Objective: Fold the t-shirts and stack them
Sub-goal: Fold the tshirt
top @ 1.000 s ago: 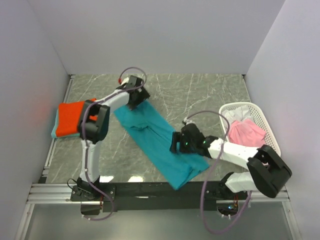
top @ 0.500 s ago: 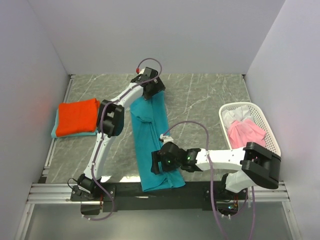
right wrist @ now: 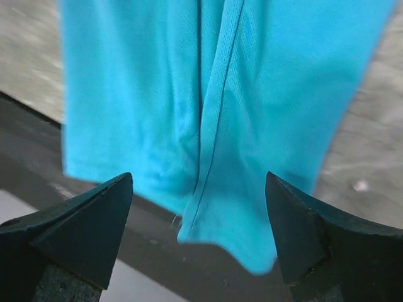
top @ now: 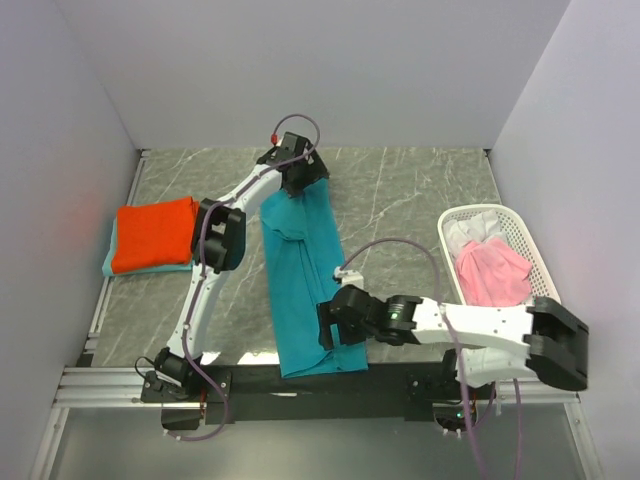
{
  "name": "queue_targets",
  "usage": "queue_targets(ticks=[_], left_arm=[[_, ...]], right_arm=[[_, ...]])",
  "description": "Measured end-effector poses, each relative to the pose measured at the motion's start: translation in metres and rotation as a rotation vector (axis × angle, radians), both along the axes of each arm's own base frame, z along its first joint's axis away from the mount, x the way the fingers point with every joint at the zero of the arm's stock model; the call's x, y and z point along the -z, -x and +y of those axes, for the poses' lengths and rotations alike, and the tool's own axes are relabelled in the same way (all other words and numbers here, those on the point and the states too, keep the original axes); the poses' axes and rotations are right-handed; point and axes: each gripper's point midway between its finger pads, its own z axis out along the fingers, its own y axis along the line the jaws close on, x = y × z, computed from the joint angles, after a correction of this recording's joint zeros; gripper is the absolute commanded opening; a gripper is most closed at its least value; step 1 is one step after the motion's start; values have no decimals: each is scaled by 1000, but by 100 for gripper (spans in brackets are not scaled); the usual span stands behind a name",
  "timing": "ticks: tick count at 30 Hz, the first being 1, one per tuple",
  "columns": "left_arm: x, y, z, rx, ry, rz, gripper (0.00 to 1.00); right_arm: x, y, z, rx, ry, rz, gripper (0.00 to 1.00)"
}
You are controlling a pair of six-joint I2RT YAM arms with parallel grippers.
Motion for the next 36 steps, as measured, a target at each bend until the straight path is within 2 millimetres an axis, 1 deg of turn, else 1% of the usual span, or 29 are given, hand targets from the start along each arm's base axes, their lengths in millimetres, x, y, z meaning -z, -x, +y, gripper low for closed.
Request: queue_targets(ticks=[5, 8, 11, 17, 19, 21, 22, 23, 24, 25, 26, 27, 28, 29, 31, 32, 33, 34, 35, 36], left_arm=[[-4, -7, -7, 25, 48, -23, 99], [-5, -15, -14, 40, 82, -45, 99], [-9, -20, -23, 53, 126, -62, 100], [-22, -19, -30, 75, 162, -71, 100], [-30, -13, -29, 88, 154, -70, 99], [-46, -1, -28, 112, 132, -75, 99], [-59, 9, -26, 126, 115, -80, 100], [-72, 19, -25, 139, 102, -85, 100], [-91, 31, -24, 155, 93, -109, 99], [-110, 48, -22, 173, 77, -126, 99], [-132, 68, -19, 186, 66, -146, 99], [-155, 85, -17, 197, 64, -188, 99], [-175, 109, -11, 203, 59, -217, 99], [-192, 130, -6, 207, 61, -248, 99], [-221, 172, 6, 211, 74, -313, 99], [-230, 192, 15, 201, 85, -355, 99], [-234, 213, 28, 186, 94, -378, 99], [-230, 228, 40, 168, 98, -390, 100], [-217, 242, 54, 139, 91, -378, 99], [-204, 255, 66, 115, 87, -366, 99]], right_arm=[[-39, -5, -7, 47, -111, -67, 98], [-52, -3, -13, 49, -175, -91, 98], [-53, 1, -17, 38, -202, -93, 98], [-50, 8, -11, -19, -226, -79, 96], [-48, 8, -5, -36, -231, -75, 95], [-41, 8, -1, -46, -216, -64, 90], [-37, 8, 0, -50, -204, -58, 87], [-30, 9, 2, -55, -186, -45, 81], [-22, 10, 2, -61, -164, -30, 78], [-15, 12, 2, -64, -143, -14, 75], [-8, 13, 1, -65, -122, -2, 68], [-2, 13, 1, -66, -104, 9, 65], [2, 14, 0, -66, -92, 16, 61], [6, 14, 0, -65, -78, 24, 52], [10, 16, -1, -67, -66, 37, 47], [12, 17, -1, -68, -63, 42, 43], [13, 17, 0, -70, -60, 46, 42], [15, 18, 0, -71, -57, 52, 40], [16, 18, 0, -72, -53, 54, 36], [17, 19, 0, -74, -50, 60, 36]])
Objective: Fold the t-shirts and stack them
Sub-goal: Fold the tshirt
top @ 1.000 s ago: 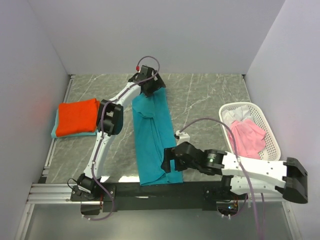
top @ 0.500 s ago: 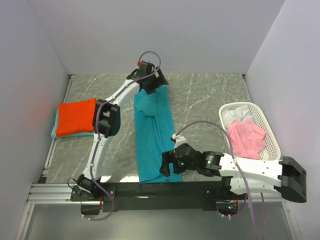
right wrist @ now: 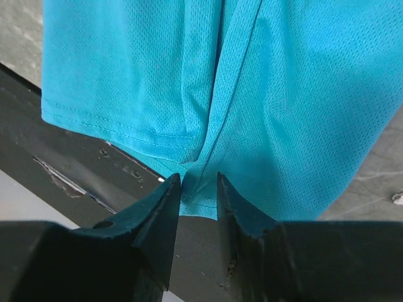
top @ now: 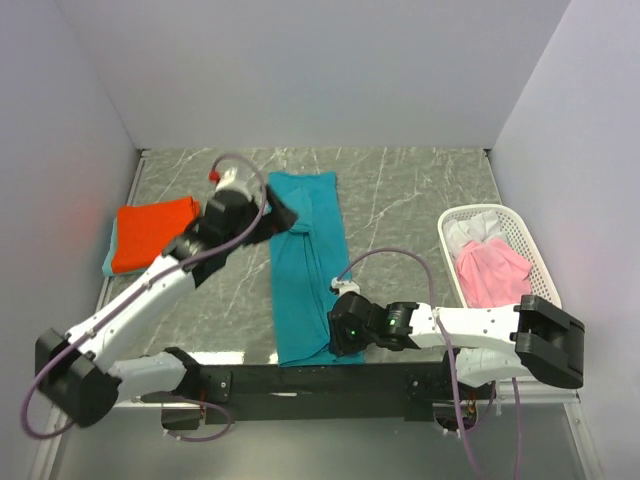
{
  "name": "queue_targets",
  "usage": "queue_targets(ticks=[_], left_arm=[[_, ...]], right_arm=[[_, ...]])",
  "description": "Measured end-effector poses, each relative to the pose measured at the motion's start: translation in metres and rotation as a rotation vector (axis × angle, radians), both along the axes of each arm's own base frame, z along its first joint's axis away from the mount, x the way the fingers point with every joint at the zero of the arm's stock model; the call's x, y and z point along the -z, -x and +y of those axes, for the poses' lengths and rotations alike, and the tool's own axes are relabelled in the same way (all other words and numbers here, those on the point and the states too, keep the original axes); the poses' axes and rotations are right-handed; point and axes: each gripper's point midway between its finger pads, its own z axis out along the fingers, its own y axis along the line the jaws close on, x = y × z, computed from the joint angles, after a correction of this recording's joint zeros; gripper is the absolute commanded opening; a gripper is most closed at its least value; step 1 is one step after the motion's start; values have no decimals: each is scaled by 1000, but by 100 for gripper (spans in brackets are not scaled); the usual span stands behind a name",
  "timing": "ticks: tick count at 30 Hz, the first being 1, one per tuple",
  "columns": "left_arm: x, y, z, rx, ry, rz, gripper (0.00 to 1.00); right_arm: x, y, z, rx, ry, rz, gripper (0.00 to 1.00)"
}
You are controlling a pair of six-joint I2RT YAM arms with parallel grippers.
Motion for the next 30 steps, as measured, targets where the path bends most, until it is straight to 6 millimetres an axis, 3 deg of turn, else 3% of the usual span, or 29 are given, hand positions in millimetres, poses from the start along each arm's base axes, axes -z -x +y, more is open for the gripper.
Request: queue_targets(ticks=[3, 6, 8, 14, 24, 30], left_arm=[[59, 32, 27, -66, -43, 113, 100], [110, 65, 42, -92, -87, 231, 99], [129, 85, 48, -101, -87, 274, 99], [158, 123, 57, -104, -65, 350, 99], [186, 150, 46, -42, -101, 472, 99], [197, 163, 45, -12, -147, 520, 99]], right_arm=[[1, 3, 1, -7, -1, 13, 36], [0, 5, 4, -13, -10, 17, 20], [0, 6, 6, -17, -16, 19, 2], [-3, 9, 10, -24, -41, 33, 0], [-26, 6, 10, -13, -106, -3, 0], [-23, 7, 9, -15, -91, 4, 0]])
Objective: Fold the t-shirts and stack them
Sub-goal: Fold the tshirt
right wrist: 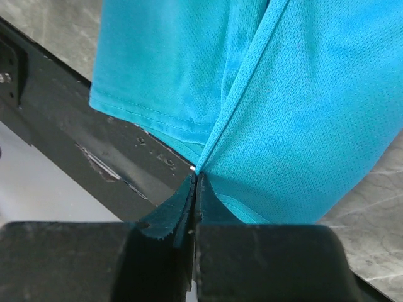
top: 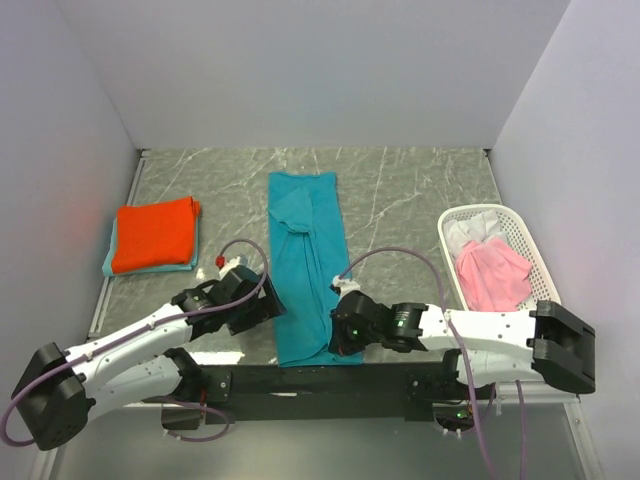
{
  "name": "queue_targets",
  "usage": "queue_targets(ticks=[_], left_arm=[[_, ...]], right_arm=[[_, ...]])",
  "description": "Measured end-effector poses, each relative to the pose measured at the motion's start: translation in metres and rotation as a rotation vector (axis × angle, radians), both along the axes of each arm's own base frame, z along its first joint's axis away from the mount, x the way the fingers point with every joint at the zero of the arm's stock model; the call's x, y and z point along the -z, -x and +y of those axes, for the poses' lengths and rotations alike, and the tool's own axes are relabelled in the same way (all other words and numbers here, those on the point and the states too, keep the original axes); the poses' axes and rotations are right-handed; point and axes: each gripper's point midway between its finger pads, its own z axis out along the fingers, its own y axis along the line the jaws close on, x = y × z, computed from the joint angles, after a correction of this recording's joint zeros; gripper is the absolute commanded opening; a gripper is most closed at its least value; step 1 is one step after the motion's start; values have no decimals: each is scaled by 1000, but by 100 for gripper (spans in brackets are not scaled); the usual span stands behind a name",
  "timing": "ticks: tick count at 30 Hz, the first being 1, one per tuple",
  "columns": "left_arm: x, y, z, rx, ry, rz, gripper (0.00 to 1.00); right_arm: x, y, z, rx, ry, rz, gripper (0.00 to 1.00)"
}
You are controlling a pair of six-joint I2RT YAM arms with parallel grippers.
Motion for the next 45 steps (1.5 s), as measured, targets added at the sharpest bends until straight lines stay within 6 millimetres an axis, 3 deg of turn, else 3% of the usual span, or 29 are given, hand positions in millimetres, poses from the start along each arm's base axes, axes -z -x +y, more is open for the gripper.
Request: queue_targets(ticks=[4, 8, 9, 11, 12, 13, 17, 20, 24, 29, 33, 38, 45], left_arm=[[0, 7, -5, 31, 11, 16, 99], [4, 15, -7, 42, 9, 50, 99], [5, 18, -8, 46, 5, 61, 99], [7, 22, -8, 55, 1, 75, 99], [8, 25, -8, 57, 2, 85, 100], [8, 26, -9, 58, 3, 90, 99], [12, 35, -10, 76, 7, 116, 100], [17, 42, -10, 93, 6, 139, 98], [23, 53, -13, 116, 3, 175, 88], [31, 66, -19, 148, 13, 210, 71], [34, 74, -26, 163, 38, 228, 55], [38, 81, -30, 169, 63, 249, 43], [40, 90, -33, 186, 84, 272, 34]], right_arm=[[7, 1, 4, -9, 27, 21, 1], [12, 1, 9, -18, 37, 33, 9], [13, 1, 11, -20, 36, 35, 18], [15, 1, 14, -25, 44, 43, 25], [16, 1, 15, -27, 49, 45, 37], [17, 1, 16, -25, 54, 50, 42], [17, 3, 11, -27, 76, 46, 54], [9, 3, 5, -18, 75, 31, 62], [-18, -3, 0, 19, 11, -16, 71], [-37, -9, -17, 103, -33, -58, 72], [-18, -8, -38, 158, 13, -34, 72], [9, -4, -55, 189, 81, 19, 69], [23, 4, -49, 174, 95, 84, 64]])
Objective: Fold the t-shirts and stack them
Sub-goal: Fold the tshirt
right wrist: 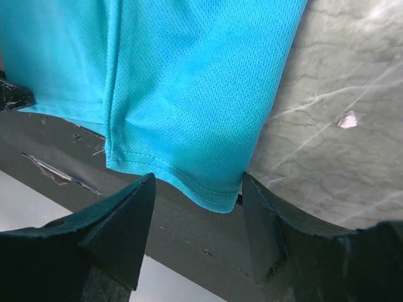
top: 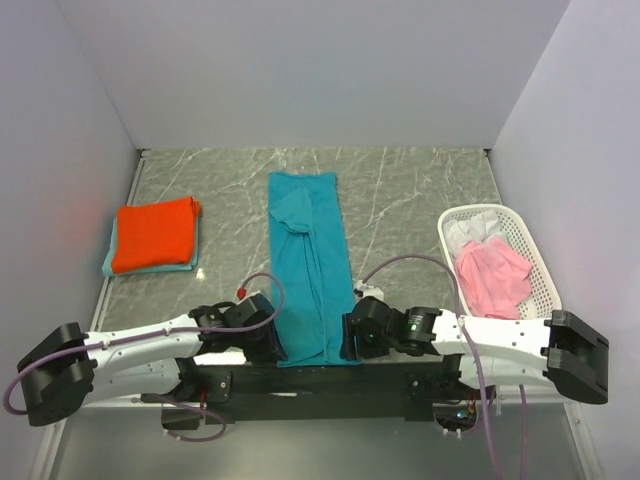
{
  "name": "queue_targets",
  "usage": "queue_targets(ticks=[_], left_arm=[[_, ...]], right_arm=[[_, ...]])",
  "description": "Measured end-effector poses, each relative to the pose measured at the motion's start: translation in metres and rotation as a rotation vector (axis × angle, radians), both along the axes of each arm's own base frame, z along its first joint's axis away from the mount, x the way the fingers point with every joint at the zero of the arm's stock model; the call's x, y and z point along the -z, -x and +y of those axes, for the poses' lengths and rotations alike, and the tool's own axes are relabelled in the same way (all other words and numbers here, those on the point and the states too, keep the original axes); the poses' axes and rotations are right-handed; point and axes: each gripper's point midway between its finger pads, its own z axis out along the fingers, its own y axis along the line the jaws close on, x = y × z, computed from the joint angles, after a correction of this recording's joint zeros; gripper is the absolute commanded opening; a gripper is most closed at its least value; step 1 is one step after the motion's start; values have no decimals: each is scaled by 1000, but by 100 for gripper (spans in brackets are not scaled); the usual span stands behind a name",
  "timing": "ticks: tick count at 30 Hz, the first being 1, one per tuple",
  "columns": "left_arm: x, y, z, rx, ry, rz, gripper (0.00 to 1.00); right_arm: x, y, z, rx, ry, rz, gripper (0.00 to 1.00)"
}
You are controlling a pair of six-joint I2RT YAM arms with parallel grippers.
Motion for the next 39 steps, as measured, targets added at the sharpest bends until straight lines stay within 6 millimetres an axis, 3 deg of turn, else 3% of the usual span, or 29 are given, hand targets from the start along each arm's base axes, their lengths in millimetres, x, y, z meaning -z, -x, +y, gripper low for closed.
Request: queue_targets(ticks=[7, 12, 13, 17, 20, 25, 31, 39], left_arm=[[2, 7, -1, 23, 3, 15, 22], [5, 8, -1, 24, -11, 23, 2], [5, 7, -1, 25, -10, 24, 1], [4, 7, -3, 28, -3, 22, 0], [3, 7, -3, 27, -2, 18, 1], [-6, 2, -2, 13, 13, -22, 0], [-30, -18, -15, -10, 48, -106, 1], [-79, -74, -26, -100, 73, -281, 1]], right_arm=[[11, 7, -4, 6, 7, 41, 59], [12, 13, 2, -18, -38, 63, 50], [12, 14, 3, -23, -42, 68, 47], [17, 16, 3, -33, -28, 80, 16], [18, 16, 1, -33, -19, 79, 4], [13, 11, -3, -23, 5, 52, 0], [-18, -17, 3, 13, -19, -49, 0], [-62, -80, 8, 100, -63, -186, 0]])
